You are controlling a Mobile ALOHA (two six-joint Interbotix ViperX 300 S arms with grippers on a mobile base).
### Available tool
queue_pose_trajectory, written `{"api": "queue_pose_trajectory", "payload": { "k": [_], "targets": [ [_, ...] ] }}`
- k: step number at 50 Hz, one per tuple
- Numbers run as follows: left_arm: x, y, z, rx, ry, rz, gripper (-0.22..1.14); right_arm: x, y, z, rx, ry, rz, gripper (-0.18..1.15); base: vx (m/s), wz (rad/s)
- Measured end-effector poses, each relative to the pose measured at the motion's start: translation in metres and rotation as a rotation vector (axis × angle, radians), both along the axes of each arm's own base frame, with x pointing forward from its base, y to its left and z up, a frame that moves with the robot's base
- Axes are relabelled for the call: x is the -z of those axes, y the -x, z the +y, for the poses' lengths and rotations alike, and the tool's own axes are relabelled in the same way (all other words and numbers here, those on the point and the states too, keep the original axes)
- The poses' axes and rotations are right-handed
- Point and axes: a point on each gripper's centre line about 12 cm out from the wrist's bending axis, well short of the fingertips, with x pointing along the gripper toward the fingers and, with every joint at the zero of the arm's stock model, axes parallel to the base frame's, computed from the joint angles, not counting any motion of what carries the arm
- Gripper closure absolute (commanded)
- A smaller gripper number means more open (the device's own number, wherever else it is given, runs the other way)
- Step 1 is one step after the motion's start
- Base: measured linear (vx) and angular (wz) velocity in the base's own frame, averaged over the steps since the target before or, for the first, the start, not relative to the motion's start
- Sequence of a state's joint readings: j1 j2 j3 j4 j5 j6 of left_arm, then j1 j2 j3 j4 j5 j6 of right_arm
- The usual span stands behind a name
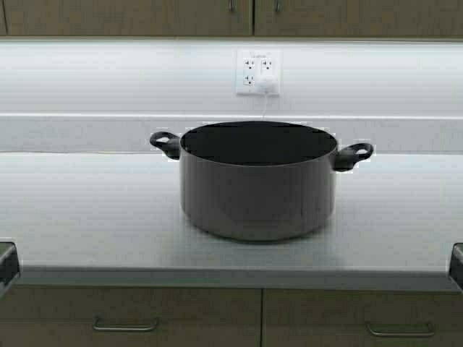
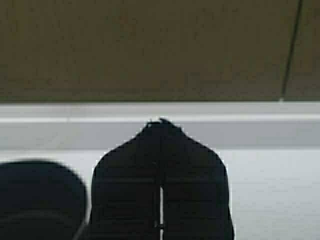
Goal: Open the cabinet, put the pot inside, then close it
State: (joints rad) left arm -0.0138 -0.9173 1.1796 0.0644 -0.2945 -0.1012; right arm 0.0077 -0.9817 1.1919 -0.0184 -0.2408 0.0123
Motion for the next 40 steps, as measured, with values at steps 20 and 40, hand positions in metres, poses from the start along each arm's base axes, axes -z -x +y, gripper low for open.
{"api": "queue_pose_trajectory", "payload": {
  "k": [20,40],
  "targets": [
    [0.009,0.029,-0.093,0.475,-0.026,0.132,-0.07,-0.012,0.016,0.085,-0.438,-0.037,0.13,-0.06,0.09,0.0],
    [-0.007,-0.025,-0.167,0.624,0.011,0.047,-0.09,-0.026,-0.043,0.152,-0.562,-0.068,0.025,-0.06,0.0,0.0]
  ]
}}
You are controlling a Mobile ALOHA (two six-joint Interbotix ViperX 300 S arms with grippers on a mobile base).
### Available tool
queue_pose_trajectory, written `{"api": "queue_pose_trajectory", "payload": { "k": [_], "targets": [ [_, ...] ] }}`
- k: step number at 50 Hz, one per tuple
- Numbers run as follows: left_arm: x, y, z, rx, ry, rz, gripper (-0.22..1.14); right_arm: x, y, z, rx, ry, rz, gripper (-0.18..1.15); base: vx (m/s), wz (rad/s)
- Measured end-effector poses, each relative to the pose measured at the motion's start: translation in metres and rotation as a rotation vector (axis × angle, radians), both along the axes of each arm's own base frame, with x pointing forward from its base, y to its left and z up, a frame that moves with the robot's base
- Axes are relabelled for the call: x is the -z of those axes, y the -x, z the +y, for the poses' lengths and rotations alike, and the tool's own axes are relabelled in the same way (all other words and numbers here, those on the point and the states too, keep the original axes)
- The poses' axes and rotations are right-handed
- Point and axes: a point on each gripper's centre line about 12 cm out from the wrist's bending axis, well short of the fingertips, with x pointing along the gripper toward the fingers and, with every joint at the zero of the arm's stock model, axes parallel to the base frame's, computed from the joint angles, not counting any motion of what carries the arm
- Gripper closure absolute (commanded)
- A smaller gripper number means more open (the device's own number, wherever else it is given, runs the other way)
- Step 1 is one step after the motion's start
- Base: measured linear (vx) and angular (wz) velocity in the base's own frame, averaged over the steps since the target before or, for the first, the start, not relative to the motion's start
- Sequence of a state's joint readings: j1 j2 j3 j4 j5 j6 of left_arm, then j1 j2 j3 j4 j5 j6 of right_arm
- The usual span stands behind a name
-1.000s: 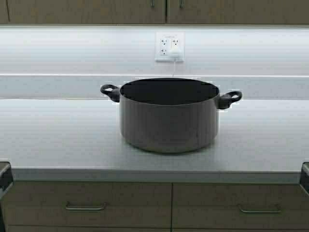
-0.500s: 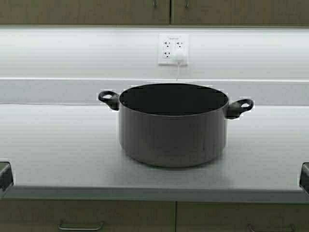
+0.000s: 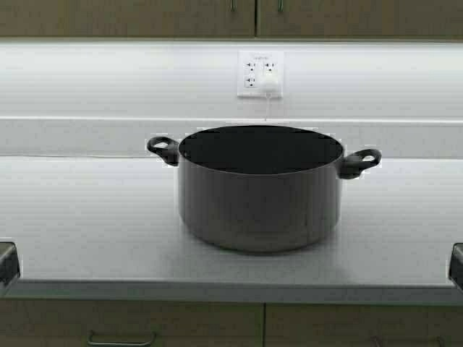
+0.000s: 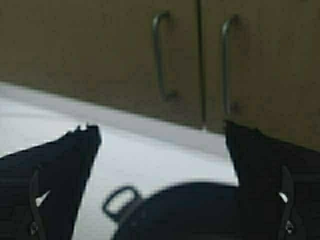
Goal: Open the cabinet, put the pot inside, then close it
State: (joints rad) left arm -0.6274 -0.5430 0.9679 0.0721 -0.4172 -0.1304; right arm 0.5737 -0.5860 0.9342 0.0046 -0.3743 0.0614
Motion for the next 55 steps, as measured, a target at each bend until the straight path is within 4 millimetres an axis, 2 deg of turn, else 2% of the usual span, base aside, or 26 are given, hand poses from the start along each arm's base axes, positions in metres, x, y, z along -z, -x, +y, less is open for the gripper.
{"api": "queue_pose_trajectory", "payload": {
  "k": [7,12,22,27,32,37,50,55],
  "targets": [
    [-0.002,-0.031,-0.04,0.043,0.011,-0.027,-0.09,-0.01,-0.042,0.022,0.018,-0.02,-0.014,-0.06,0.0,0.0],
    [0.0,-0.055,-0.067,0.041,0.035,-0.054,-0.09,-0.014,-0.064,0.037,0.027,-0.019,-0.021,-0.06,0.0,0.0],
    [0.017,-0.101,-0.095,-0.144,0.063,-0.13,-0.09,-0.013,-0.109,0.049,0.146,0.022,-0.04,-0.06,0.01,0.0],
    [0.023,-0.111,-0.107,-0.253,0.068,-0.166,-0.09,-0.006,-0.122,0.049,0.255,0.004,-0.052,-0.06,0.01,0.01],
    [0.028,-0.118,-0.116,-0.34,0.1,-0.178,-0.09,0.0,-0.128,0.058,0.34,0.039,-0.106,-0.06,0.01,-0.01],
    [0.035,-0.13,-0.116,-0.397,0.121,-0.182,-0.09,0.005,-0.136,0.068,0.387,0.033,-0.121,-0.06,0.01,0.01],
    [0.044,-0.152,-0.124,-0.428,0.133,-0.186,-0.09,0.008,-0.158,0.08,0.422,-0.005,-0.102,-0.06,0.01,0.01],
    [0.046,-0.163,-0.119,-0.45,0.14,-0.186,-0.09,0.007,-0.162,0.081,0.428,-0.012,-0.105,-0.06,0.01,0.0]
  ]
}}
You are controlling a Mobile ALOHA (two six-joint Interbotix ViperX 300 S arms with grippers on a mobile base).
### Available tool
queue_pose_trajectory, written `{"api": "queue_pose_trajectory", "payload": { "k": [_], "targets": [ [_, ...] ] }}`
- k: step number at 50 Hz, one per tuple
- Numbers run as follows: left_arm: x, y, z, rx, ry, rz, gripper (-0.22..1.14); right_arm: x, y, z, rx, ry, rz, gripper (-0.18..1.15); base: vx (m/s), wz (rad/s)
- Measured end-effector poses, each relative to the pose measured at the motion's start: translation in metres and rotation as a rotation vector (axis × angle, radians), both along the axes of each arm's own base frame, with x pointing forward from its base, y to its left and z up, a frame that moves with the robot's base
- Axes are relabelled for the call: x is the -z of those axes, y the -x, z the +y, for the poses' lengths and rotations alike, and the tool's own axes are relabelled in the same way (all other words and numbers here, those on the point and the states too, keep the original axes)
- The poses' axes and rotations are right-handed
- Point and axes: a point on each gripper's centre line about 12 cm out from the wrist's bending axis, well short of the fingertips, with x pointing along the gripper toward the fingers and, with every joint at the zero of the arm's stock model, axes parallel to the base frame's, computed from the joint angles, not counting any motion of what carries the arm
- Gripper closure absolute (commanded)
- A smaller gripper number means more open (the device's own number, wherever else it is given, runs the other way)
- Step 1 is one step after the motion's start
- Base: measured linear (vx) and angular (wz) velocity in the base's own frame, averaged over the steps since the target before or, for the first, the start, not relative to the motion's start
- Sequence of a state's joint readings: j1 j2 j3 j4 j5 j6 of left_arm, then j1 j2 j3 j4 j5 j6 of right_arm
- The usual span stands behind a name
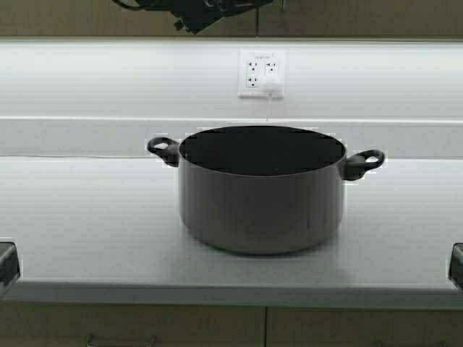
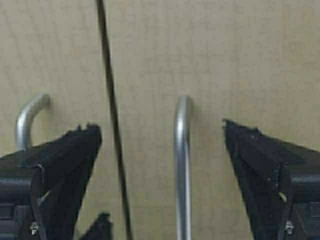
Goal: Open the cabinet, put the pot inside, then close it
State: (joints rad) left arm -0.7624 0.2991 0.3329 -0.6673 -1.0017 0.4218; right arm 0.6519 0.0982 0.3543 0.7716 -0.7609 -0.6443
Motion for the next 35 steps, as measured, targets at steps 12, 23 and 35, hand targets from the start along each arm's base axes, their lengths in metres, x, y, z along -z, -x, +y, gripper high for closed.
{"api": "queue_pose_trajectory", "payload": {
  "k": [12,23,35],
  "targets": [
    [0.0,-0.003,-0.004,0.006,0.007,0.003,-0.06,0.001,-0.003,0.002,0.001,-0.002,0.002,0.0,0.01,0.0],
    [0.008,-0.01,-0.01,0.031,-0.01,0.049,0.67,0.004,-0.01,0.002,-0.005,-0.025,0.051,0.89,0.0,-0.01],
    [0.011,-0.018,-0.014,0.104,-0.053,0.164,0.85,0.008,-0.016,0.001,-0.041,-0.038,0.135,0.85,-0.03,-0.01]
  ]
}}
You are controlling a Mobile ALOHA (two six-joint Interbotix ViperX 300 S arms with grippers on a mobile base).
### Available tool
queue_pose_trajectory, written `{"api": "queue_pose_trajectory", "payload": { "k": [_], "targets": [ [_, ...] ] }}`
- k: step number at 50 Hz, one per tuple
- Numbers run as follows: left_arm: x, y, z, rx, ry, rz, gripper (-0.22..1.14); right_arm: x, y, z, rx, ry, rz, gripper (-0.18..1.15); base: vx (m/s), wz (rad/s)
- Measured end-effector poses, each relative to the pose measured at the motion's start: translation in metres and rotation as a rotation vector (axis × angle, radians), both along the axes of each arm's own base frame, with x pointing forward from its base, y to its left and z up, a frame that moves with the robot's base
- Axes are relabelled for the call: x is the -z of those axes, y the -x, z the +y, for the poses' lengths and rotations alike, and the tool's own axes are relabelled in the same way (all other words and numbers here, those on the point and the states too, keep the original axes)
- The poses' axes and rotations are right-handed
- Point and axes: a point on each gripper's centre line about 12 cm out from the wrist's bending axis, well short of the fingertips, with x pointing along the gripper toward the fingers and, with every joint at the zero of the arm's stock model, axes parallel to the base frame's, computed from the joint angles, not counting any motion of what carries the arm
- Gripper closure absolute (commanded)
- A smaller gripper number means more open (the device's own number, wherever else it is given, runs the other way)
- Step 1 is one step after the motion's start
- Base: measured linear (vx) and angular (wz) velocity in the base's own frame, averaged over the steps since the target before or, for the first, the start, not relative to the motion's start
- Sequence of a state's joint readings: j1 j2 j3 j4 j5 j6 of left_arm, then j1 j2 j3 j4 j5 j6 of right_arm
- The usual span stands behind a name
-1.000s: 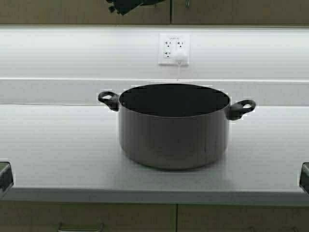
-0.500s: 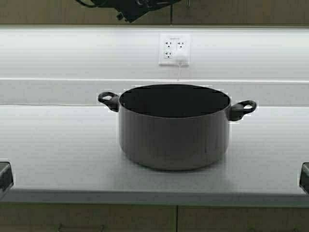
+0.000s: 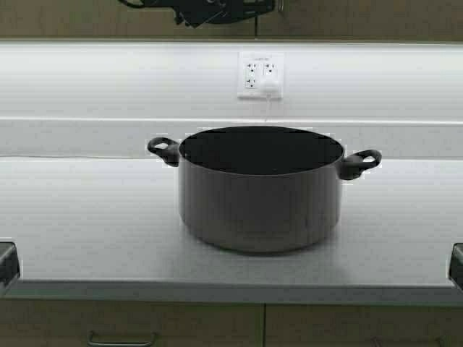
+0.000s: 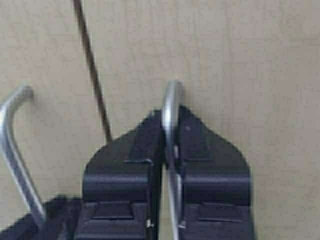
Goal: Open the cabinet, put the pot inside, then close it
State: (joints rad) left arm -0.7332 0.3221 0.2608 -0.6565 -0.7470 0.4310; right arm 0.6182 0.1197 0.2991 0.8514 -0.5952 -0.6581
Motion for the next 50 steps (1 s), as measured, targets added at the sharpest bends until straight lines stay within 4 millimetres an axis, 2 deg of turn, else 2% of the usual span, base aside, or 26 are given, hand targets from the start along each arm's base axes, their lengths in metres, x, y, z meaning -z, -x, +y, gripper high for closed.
{"api": "queue_pose_trajectory", "payload": {
  "k": [3,9,20,36,44,50],
  "targets": [
    [0.0,0.0,0.002,0.003,-0.007,0.007,0.83,-0.001,0.001,0.0,-0.01,0.004,0.006,0.89,-0.05,-0.02],
    [-0.003,0.009,0.01,0.01,-0.02,0.019,0.89,-0.002,0.012,-0.005,-0.044,0.008,0.04,0.91,-0.04,0.0],
    [-0.008,0.054,0.033,0.051,-0.053,0.063,0.89,-0.003,0.05,-0.022,-0.095,0.037,0.084,0.91,0.0,-0.01],
    [-0.015,0.094,0.067,0.07,-0.084,0.083,0.89,-0.007,0.095,-0.042,-0.177,0.07,0.128,0.91,-0.05,-0.02],
    [-0.016,0.108,0.088,0.071,-0.116,0.104,0.89,-0.005,0.107,-0.048,-0.197,0.084,0.138,0.91,-0.1,-0.03],
    [-0.016,0.118,0.105,0.064,-0.129,0.121,0.89,-0.005,0.106,-0.054,-0.197,0.094,0.147,0.91,-0.11,-0.04]
  ]
}}
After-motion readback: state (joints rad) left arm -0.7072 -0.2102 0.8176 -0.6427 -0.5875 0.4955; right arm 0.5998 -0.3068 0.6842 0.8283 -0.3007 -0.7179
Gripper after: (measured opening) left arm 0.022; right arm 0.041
